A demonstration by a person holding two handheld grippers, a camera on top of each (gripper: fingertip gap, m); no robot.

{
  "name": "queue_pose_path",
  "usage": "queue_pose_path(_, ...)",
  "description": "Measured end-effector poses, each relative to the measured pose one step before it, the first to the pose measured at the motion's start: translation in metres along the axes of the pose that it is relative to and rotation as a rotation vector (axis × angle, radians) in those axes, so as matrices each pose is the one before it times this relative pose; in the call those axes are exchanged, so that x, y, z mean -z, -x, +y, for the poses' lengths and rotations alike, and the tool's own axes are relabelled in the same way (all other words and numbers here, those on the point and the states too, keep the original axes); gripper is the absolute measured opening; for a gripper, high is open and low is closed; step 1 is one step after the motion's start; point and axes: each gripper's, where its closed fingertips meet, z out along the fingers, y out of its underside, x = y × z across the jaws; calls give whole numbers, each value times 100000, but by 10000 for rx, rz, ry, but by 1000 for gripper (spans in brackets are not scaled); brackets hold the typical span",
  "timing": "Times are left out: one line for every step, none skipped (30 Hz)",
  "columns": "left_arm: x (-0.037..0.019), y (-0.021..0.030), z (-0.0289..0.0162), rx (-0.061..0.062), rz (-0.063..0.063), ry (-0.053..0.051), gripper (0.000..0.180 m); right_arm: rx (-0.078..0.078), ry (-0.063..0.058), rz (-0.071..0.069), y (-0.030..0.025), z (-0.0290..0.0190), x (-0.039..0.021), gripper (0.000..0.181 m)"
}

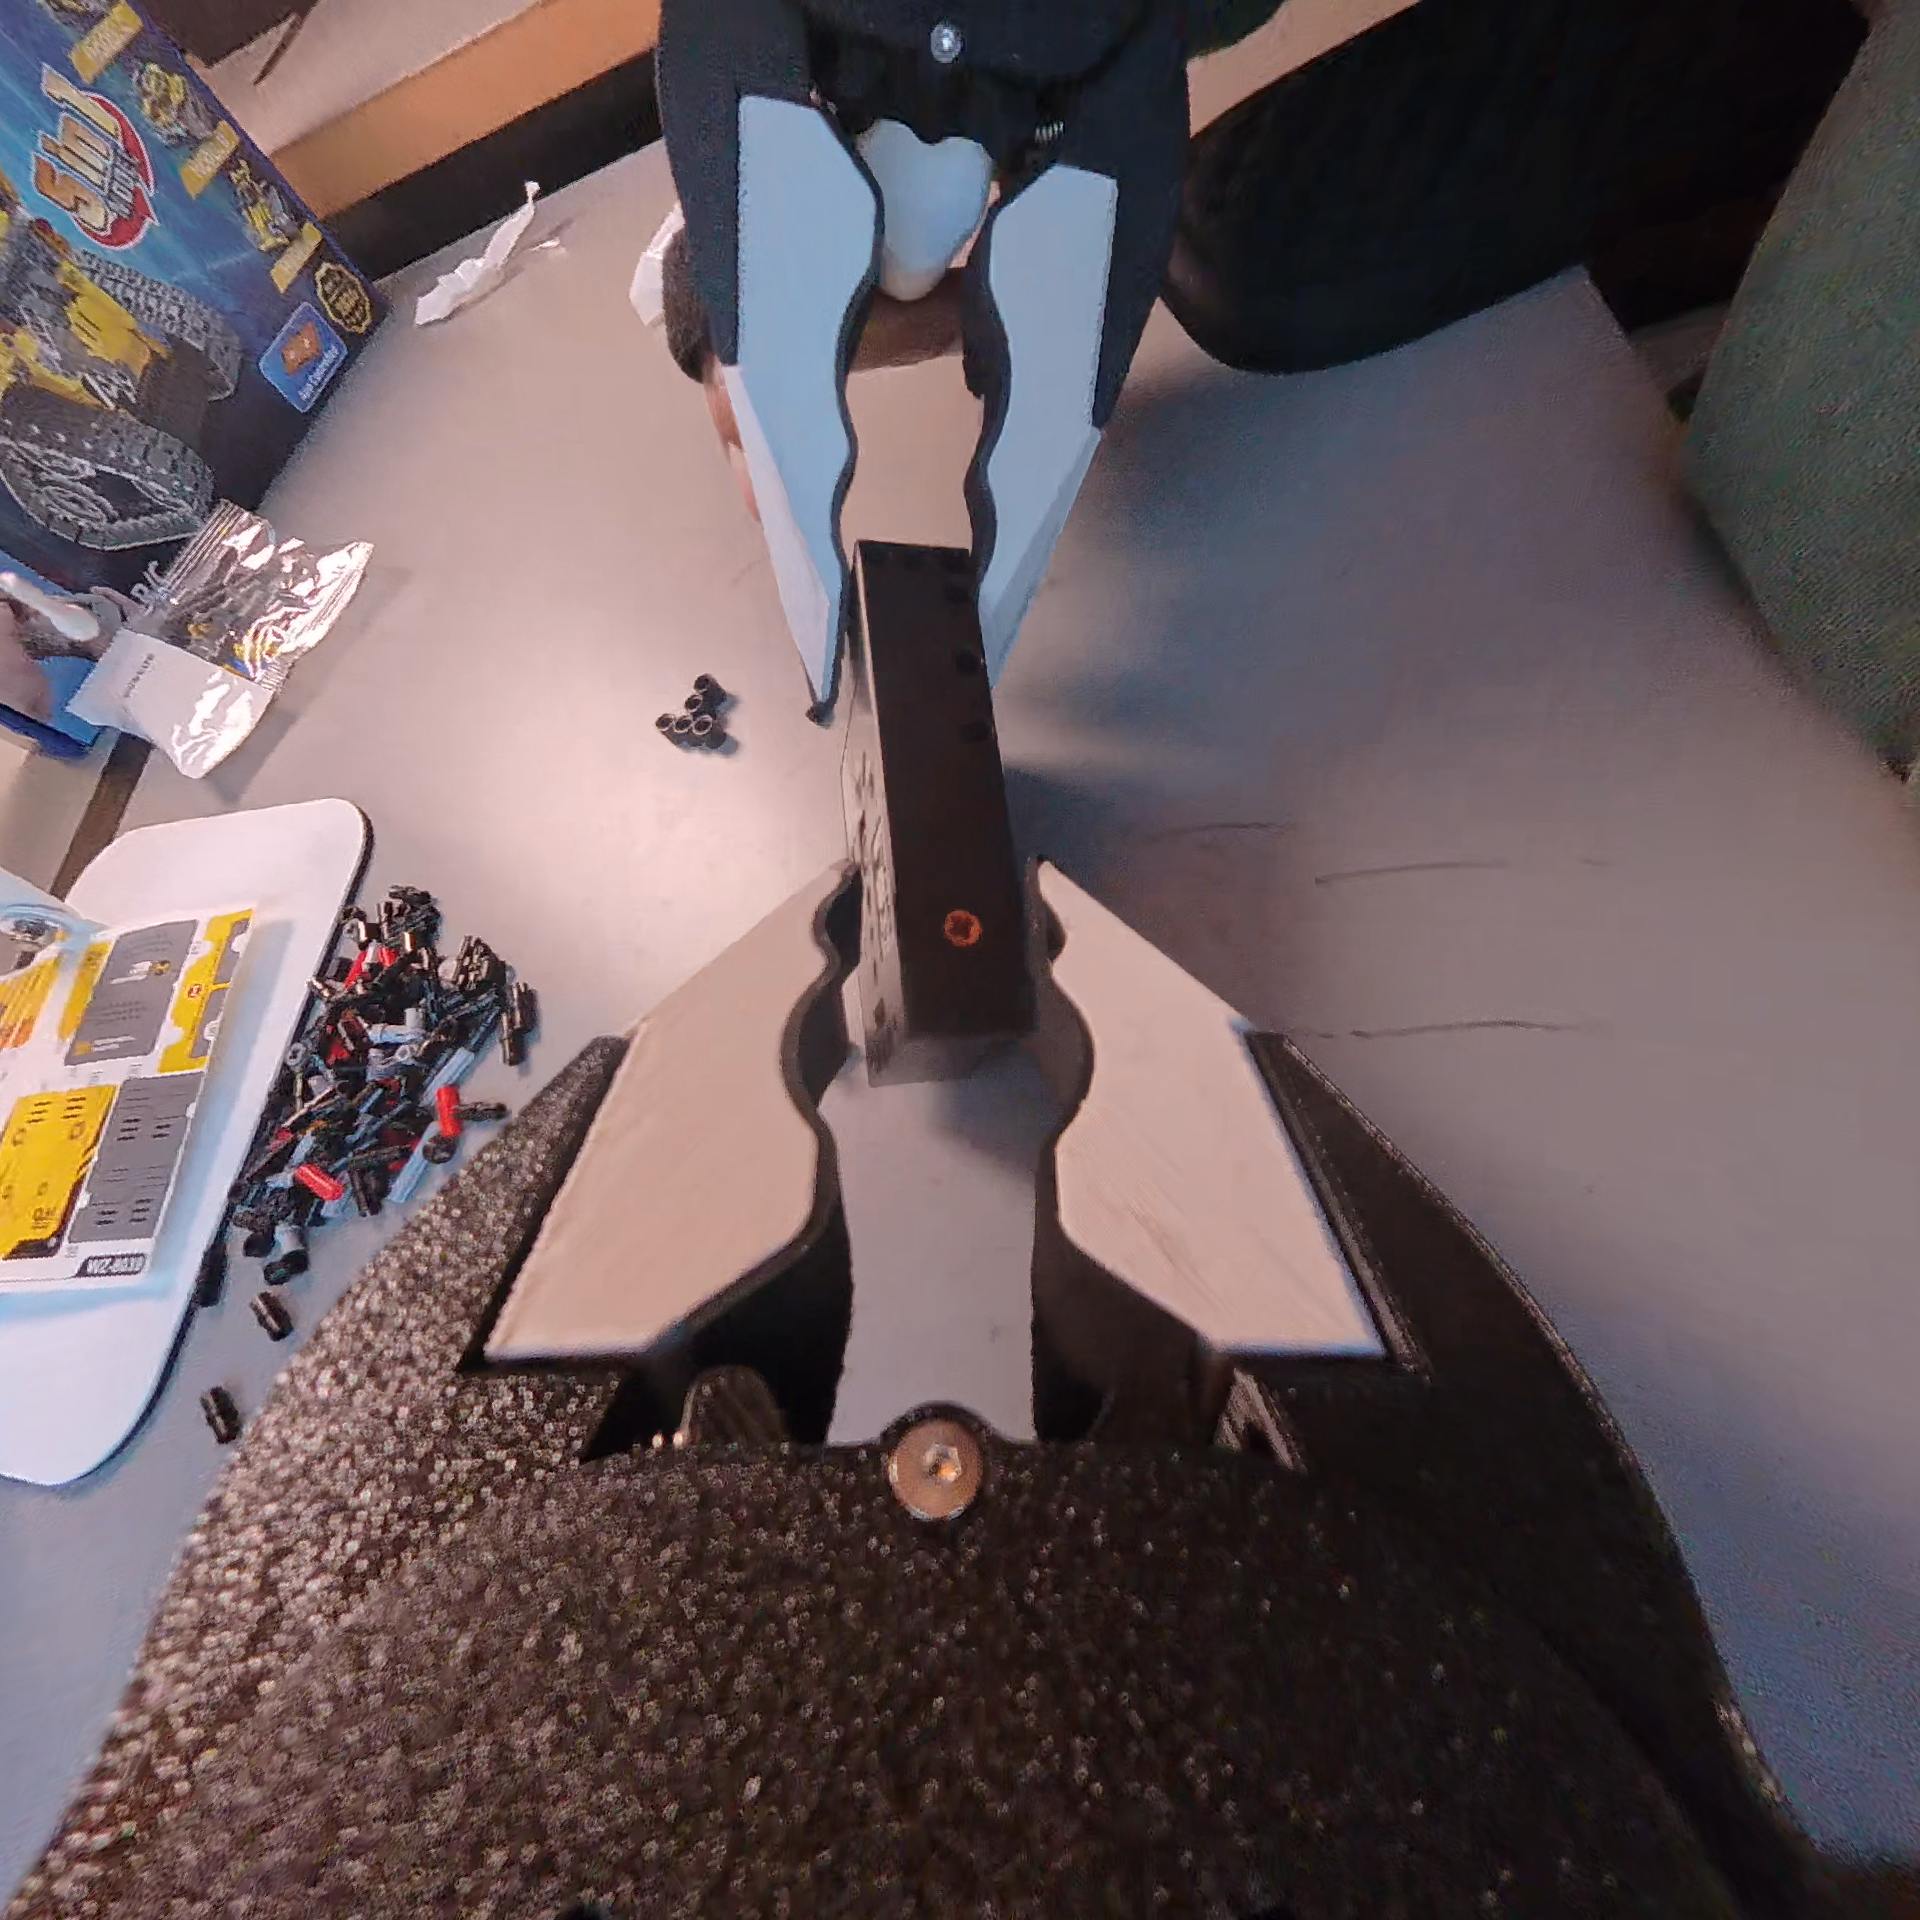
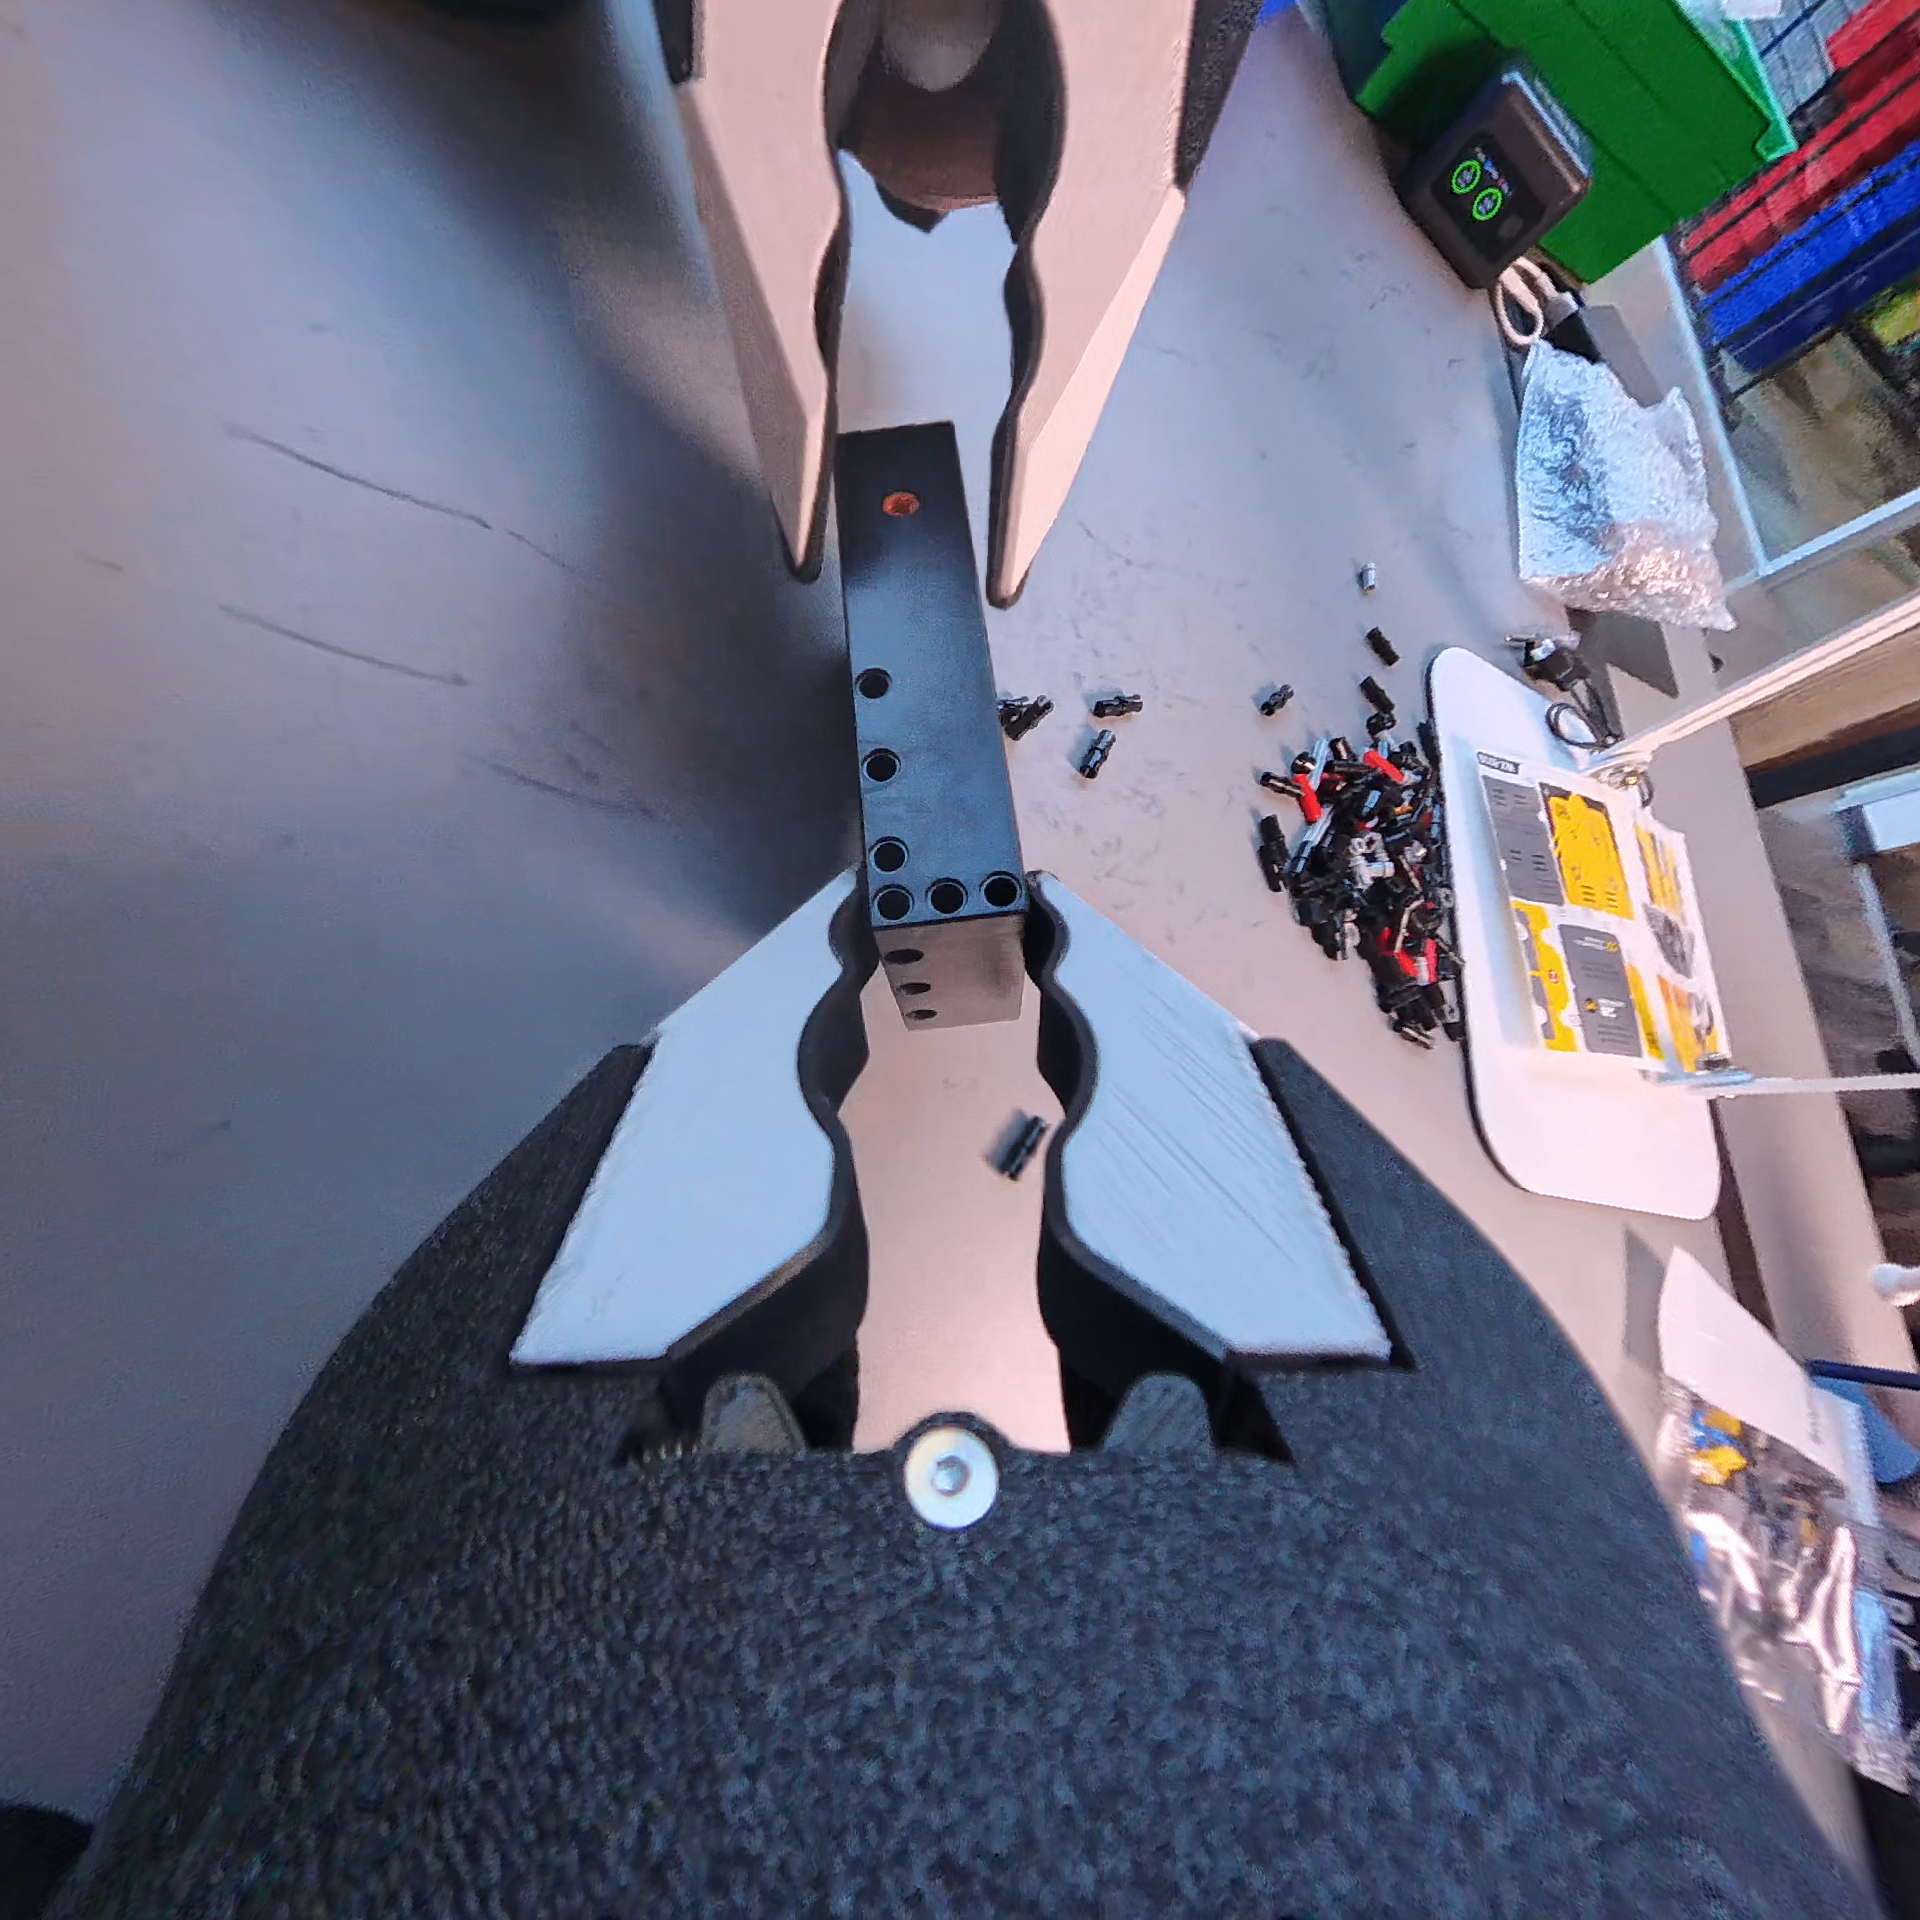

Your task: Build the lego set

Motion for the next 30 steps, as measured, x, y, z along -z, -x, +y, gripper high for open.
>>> queue_pose_path(170,140,127,61,-2,74,32,109,12,-14,-45,-61,102,25)
queue_pose_path(133,18,172,-12,18,89,31,25,-49,23,-34,-140,54,25)
queue_pose_path(93,-114,181,12,84,81,31,5,-25,6,51,-58,9,25)
queue_pose_path(58,-185,226,35,118,106,32,-66,19,-10,82,42,-19,25)
queue_pose_path(25,-122,257,34,78,107,32,-225,-29,-3,49,28,-33,25)
queue_pose_path(6,14,216,27,-13,73,31,-317,-22,-39,81,93,-40,25)
queue_pose_path(-16,86,169,49,-43,47,30,-302,-37,-55,106,103,-27,25)
queue_pose_path(-19,59,96,109,-4,12,27,-470,-31,-151,194,99,-26,25)
queue_pose_path(-4,28,5,194,68,-49,26,-652,-48,-263,279,9,-37,25)
queue_pose_path(18,-9,-41,349,152,-100,26,-687,-98,-255,237,-71,-13,25)
queue_pose_path(14,-1,-50,494,217,-131,26,-769,40,-360,316,126,-57,25)
queue_pose_path(11,25,-3,515,218,-130,27,-790,7,-346,226,60,-59,25)
queue_pose_path(-14,59,44,507,193,-114,27,-775,-26,-284,148,50,-61,26)
queue_pose_path(3,79,-7,524,184,-132,28,-834,153,-404,265,303,-132,26)
queue_pose_path(35,172,-21,495,119,-123,29,-776,48,-341,163,153,-117,26)
queue_pose_path(89,298,6,408,17,-100,31,-797,-102,-256,30,-58,-82,26)
queue_pose_path(102,334,9,296,-44,-94,33,-866,-70,-318,71,-84,-66,26)
queue_pose_path(69,203,65,184,-11,-46,33,-859,39,-388,122,1,-56,26)
queue_pose_path(35,96,104,109,17,4,34,-543,28,-280,20,-41,-68,26)
queue_pose_path(6,103,74,119,-4,4,34,-230,-48,-88,-136,-103,-57,26)
queue_pose_path(12,105,18,167,10,-10,34,-207,-3,-59,-107,-91,-42,27)
queue_pose_path(17,103,27,183,18,-20,34,-84,12,-8,-124,-77,-15,27)
queue_pose_path(39,141,26,240,21,-36,34,-94,-31,89,-254,-124,28,28)
queue_pose_path(22,135,30,337,65,-54,33,-88,-62,95,-308,-173,58,29)
queue_pose_path(13,73,54,406,146,-34,33,9,-76,93,-281,-146,53,30)
queue_pose_path(22,6,85,412,209,7,32,101,-66,69,-179,-107,39,32)
queue_pose_path(23,-56,104,372,229,32,32,187,-60,45,-70,-61,39,33)
queue_pose_path(-1,-94,148,361,246,58,32,332,-75,102,-52,-61,54,34)
queue_pose_path(-40,-106,187,377,260,81,32,503,-83,254,-184,-118,84,38)
queue_pose_path(-47,-71,174,354,235,74,32,712,-83,401,-282,-144,147,42)
